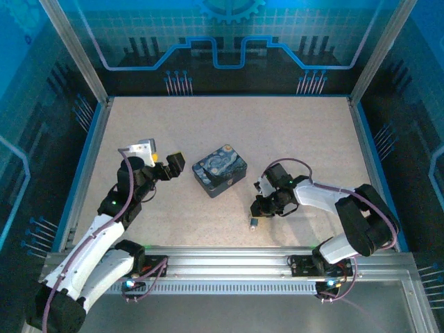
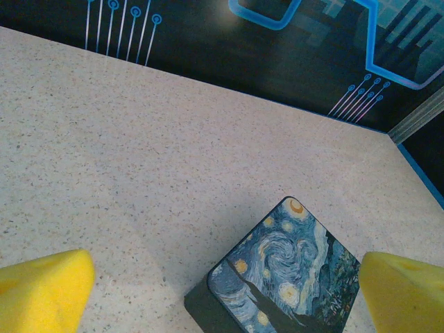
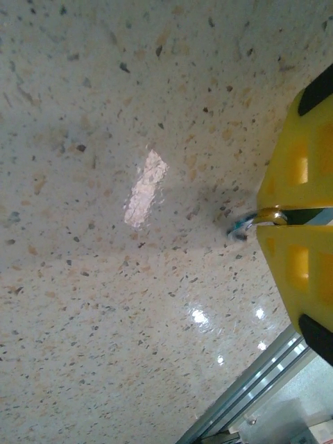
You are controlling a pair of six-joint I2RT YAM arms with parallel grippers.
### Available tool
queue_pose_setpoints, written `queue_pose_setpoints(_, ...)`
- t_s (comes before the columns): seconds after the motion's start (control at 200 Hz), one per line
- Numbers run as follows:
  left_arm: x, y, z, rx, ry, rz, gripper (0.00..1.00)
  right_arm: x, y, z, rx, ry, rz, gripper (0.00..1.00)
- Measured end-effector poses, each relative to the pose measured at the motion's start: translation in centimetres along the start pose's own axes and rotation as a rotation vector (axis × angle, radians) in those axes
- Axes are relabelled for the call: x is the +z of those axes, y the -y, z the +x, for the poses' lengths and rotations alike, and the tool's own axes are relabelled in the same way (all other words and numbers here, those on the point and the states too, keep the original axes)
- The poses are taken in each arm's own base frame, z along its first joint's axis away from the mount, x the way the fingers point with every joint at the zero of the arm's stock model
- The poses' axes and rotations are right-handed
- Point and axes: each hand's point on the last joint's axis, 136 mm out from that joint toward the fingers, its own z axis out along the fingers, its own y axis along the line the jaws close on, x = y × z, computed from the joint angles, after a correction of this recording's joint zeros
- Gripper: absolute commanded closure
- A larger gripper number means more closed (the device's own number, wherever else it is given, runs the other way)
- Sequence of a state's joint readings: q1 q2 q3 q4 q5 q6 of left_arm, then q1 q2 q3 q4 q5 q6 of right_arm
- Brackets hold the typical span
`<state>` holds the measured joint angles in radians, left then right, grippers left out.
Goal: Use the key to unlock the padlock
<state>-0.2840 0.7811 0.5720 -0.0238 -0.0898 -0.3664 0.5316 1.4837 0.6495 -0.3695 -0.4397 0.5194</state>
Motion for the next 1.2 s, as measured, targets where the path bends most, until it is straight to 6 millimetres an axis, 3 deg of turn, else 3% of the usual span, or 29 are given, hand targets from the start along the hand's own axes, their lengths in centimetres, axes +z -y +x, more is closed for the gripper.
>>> queue_pose_setpoints(0.315, -0.1, 0.0, -0.1, 0.000, 0.004, 0.002, 0.01, -0.3, 0.5, -0.2, -0.001, 0.017, 0.037, 0.69)
queue_pose_setpoints(0.555, -0.3, 0.1, -0.2, 0.000, 0.010, 0.005, 0.01, -2.8, -0.3, -1.3, -0.050, 0.108, 0.073, 0.61)
queue_pose_setpoints(0.78, -0.4, 0.0, 0.0, 0.001, -0.001, -0.001, 0.01, -7.2, -1.4, -2.9, -0.124, 0.266, 0.135, 0.57)
queue_pose_setpoints(1.021, -0.5, 0.0, -0.1, 0.002, -0.002, -0.001, 0.01, -13.9, -3.5, -5.2, -0.225, 0.485, 0.183, 0.50)
queue_pose_setpoints(1.201, -0.6, 0.1, -0.2, 0.002, -0.003, -0.002, 0.01, -17.8, -3.3, -6.0, -0.257, 0.627, 0.239, 0.41)
